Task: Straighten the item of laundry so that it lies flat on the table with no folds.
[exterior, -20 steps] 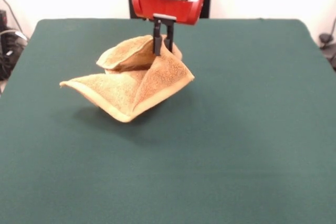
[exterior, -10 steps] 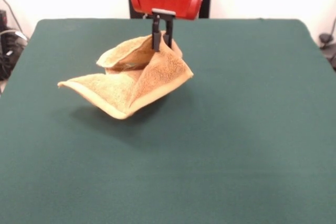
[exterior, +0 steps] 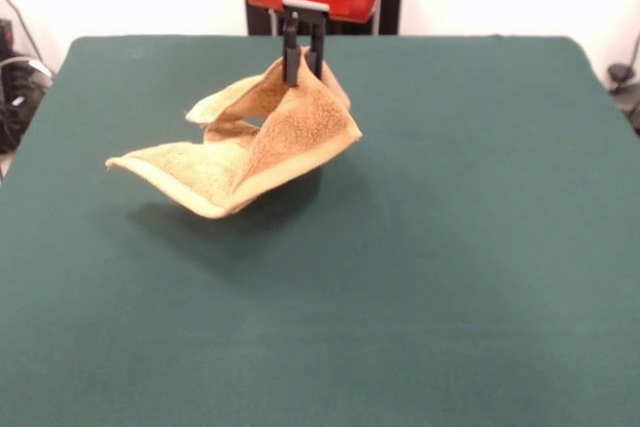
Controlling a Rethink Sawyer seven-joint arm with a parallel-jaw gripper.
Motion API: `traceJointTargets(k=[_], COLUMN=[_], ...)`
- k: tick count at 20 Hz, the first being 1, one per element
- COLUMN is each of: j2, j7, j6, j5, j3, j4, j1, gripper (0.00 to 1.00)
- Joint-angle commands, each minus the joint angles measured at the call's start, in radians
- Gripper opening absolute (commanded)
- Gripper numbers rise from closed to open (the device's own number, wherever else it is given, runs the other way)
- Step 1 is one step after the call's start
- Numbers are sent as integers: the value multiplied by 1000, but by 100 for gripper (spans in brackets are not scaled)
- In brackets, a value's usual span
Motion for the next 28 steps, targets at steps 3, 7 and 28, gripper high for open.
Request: traceJointTargets(k=[3, 7, 28], j2=[16, 14, -20], j7=[5, 2, -2], j6=[113, 117, 113], j5=[-15, -16, -1], j3=[116, 117, 139], j4=[2, 0, 27], j1=[-2, -3, -21], gripper=[0, 0, 0])
